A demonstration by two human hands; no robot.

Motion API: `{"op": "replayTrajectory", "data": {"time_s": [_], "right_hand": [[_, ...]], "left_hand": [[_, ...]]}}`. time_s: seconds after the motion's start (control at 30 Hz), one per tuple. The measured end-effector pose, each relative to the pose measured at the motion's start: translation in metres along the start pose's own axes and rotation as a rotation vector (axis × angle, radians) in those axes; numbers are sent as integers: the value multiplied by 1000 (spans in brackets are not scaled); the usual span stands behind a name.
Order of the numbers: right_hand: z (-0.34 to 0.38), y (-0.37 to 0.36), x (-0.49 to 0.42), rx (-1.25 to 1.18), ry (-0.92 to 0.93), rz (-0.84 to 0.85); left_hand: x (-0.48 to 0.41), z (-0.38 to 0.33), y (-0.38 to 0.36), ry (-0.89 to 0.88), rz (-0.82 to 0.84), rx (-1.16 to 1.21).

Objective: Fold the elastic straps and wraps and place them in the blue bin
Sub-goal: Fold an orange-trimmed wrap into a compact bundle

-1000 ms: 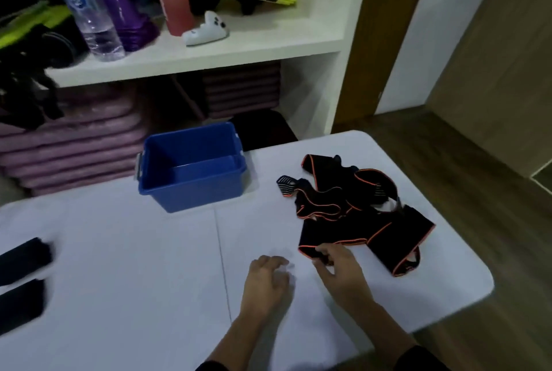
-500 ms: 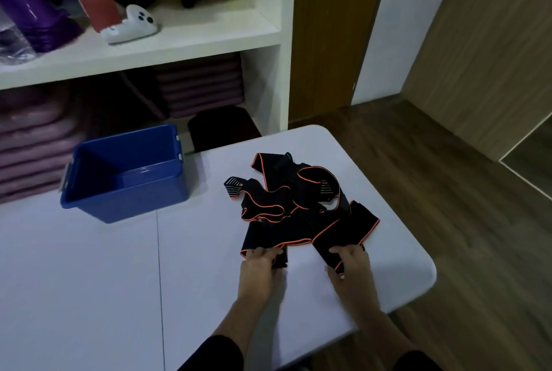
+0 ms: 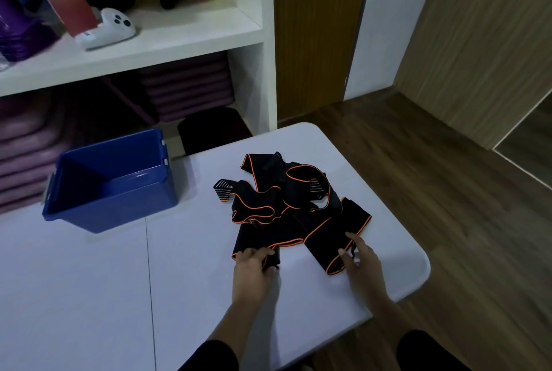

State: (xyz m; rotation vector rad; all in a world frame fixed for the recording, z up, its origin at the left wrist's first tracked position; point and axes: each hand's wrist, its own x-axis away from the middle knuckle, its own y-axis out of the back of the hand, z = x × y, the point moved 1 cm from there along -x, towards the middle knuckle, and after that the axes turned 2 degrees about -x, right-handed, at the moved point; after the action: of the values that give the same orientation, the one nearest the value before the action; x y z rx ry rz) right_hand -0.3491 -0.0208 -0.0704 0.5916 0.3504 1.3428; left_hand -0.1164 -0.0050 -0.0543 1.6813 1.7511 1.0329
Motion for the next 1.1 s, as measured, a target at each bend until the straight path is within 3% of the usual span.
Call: {"op": "replayTrajectory", "data": {"time_s": [0.37, 0.57, 0.77, 1.1], "right_hand": [[6, 2, 2, -152, -74, -117], [30, 29, 0, -64, 249, -241], [95, 70, -20, 118, 565, -235], [214, 99, -45, -212, 684, -192]], "left_hand": [[3, -4, 1, 16, -29, 63], [-1, -21, 22, -5, -114, 148], [-7, -67, 67, -46, -218, 462], [-10, -135, 139, -138, -325, 800]]}}
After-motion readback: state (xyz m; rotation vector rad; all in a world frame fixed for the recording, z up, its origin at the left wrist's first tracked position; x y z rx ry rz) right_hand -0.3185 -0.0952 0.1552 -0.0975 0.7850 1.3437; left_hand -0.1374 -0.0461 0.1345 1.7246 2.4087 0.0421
